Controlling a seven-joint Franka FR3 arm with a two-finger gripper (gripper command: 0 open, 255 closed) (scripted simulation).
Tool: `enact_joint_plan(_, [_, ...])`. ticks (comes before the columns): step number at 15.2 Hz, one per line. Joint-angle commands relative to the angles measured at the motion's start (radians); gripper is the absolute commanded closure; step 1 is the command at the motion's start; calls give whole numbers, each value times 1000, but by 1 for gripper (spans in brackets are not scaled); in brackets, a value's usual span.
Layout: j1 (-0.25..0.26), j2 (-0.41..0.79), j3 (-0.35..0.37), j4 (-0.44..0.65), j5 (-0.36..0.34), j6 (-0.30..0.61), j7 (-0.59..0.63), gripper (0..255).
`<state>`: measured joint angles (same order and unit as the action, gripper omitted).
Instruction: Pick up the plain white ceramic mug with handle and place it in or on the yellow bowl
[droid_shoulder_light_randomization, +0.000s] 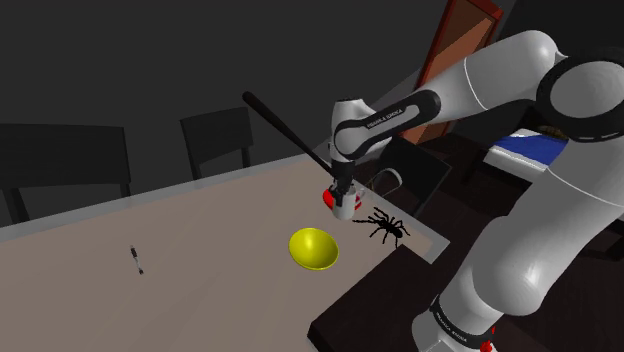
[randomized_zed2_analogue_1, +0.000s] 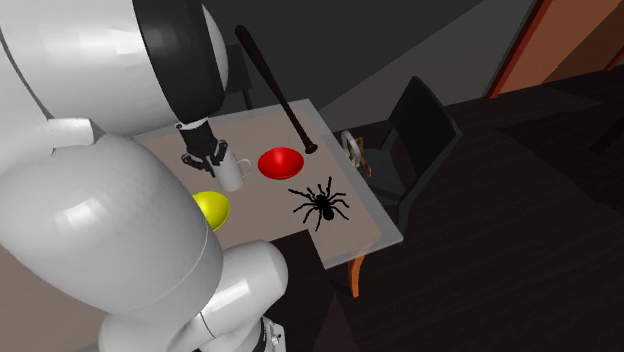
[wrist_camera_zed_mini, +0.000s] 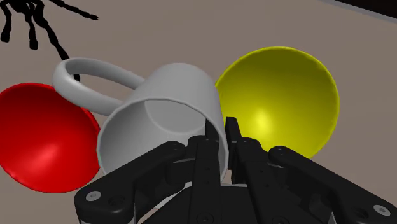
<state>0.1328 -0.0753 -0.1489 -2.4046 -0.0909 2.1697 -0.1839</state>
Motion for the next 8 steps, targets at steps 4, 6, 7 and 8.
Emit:
enact_joint_plan(4, [67, -25, 74, -18, 33, -14, 122, 255])
enact_joint_plan(6, [94, -28, 104, -16, 48, -20, 168, 255])
enact_joint_plan(7, [100, -28, 111, -16, 51, -21, 179, 255])
enact_joint_plan(8, [100, -19, 111, -21, 51, -7, 179, 255])
